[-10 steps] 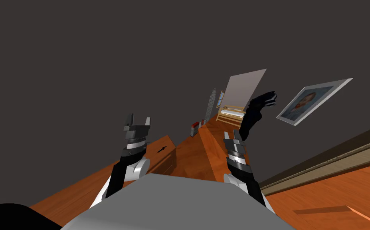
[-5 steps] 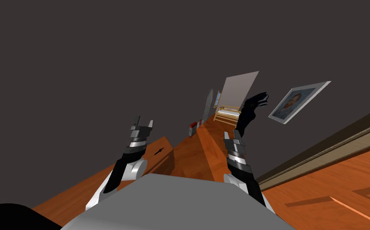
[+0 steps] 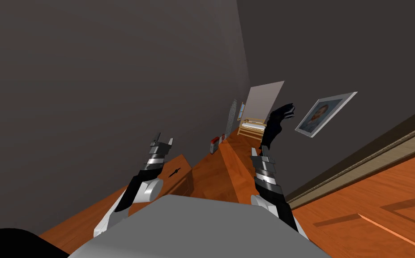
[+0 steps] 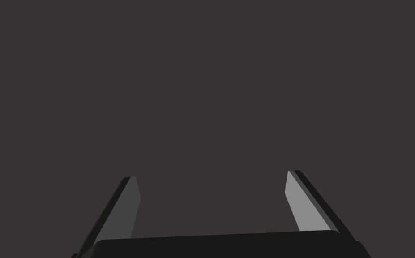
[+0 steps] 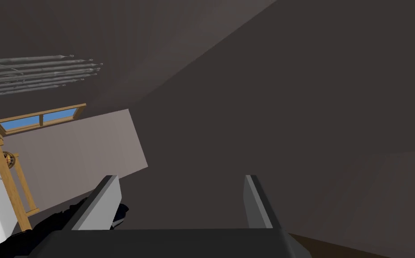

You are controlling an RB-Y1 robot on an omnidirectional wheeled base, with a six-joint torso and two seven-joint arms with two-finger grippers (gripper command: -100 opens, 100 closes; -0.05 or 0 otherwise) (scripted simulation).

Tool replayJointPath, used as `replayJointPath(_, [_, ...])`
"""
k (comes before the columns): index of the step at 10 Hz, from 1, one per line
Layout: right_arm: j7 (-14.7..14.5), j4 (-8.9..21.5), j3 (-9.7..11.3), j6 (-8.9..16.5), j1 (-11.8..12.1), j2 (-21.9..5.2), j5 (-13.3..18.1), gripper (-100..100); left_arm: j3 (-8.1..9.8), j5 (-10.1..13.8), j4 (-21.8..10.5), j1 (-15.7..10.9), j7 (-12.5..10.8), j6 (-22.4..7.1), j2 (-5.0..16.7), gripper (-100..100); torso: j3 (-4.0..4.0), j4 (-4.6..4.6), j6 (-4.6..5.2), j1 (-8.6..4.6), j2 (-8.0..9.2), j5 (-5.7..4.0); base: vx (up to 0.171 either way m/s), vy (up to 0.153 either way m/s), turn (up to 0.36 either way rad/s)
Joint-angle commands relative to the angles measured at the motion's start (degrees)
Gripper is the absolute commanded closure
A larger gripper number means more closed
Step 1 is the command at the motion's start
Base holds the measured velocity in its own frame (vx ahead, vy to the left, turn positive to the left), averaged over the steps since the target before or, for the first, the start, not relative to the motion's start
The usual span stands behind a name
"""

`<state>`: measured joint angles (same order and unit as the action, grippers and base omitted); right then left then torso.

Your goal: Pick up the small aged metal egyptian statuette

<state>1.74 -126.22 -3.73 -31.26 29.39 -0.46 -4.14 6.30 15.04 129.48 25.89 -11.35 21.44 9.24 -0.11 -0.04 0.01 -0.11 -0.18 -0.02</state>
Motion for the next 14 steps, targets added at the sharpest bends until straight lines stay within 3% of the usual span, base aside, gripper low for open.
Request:
replayJointPath(1, [0.0, 0.0, 0.0, 0.0, 0.0, 0.0, 0.0, 0, 1.44, 2.7, -2.3, -0.3, -2.3, -2.9, 1.6, -100, 0.00, 0.00, 0.00, 0.00, 0.00, 0.00, 0.066, -0.042, -0.127])
replayJointPath(2, [0.0, 0.0, 0.0, 0.0, 0.0, 0.0, 0.0, 0, 1.44, 2.7, -2.3, -0.3, -2.3, -3.6, 1.6, -100, -0.03, -0.01, -0.01, -0.03, -0.05, -0.01, 0.047, -0.026, -0.055])
replayJointPath(4, [0.0, 0.0, 0.0, 0.0, 0.0, 0.0, 0.0, 0, 2.81, 6.1, -5.5, -0.5, -5.1, -7.4, 3.1, -100, 0.00, 0.00, 0.00, 0.01, 0.00, 0.00, 0.053, -0.032, -0.131])
replayJointPath(5, [0.0, 0.0, 0.0, 0.0, 0.0, 0.0, 0.0, 0, 2.81, 6.1, -5.5, -0.5, -5.1, -8.4, 3.1, -100, -0.03, -0.01, 0.00, -0.03, -0.05, -0.01, 0.052, -0.023, -0.041])
replayJointPath(10, [0.0, 0.0, 0.0, 0.0, 0.0, 0.0, 0.0, 0, 4.90, 11.2, -11.1, -0.9, -9.5, -15.4, 5.0, -100, 0.01, 0.00, -0.02, 0.03, 0.02, 0.00, 0.049, -0.025, -0.081])
replayJointPath(11, [0.0, 0.0, 0.0, 0.0, 0.0, 0.0, 0.0, 0, 4.90, 11.2, -11.1, -0.9, -9.5, -16.3, 5.0, -100, 0.00, 0.00, -0.01, 0.02, 0.00, 0.00, 0.046, -0.014, -0.051])
replayJointPath(12, [0.0, 0.0, 0.0, 0.0, 0.0, 0.0, 0.0, 0, 5.55, 12.7, -13.1, -1.0, -11.0, -18.8, 5.5, -100, 0.00, 0.00, -0.03, 0.04, 0.01, 0.00, 0.062, -0.019, -0.088])
replayJointPath(13, [0.0, 0.0, 0.0, 0.0, 0.0, 0.0, 0.0, 0, 5.55, 12.7, -13.1, -1.0, -11.0, -19.1, 5.5, -100, -0.02, -0.01, -0.02, 0.04, -0.03, 0.01, 0.047, -0.014, -0.050])
replayJointPath(14, [0.0, 0.0, 0.0, 0.0, 0.0, 0.0, 0.0, 0, 6.17, 14.2, -15.2, -1.1, -12.5, -21.1, 6.1, -100, 0.00, 0.00, -0.03, 0.04, 0.01, 0.00, 0.050, -0.018, -0.113])
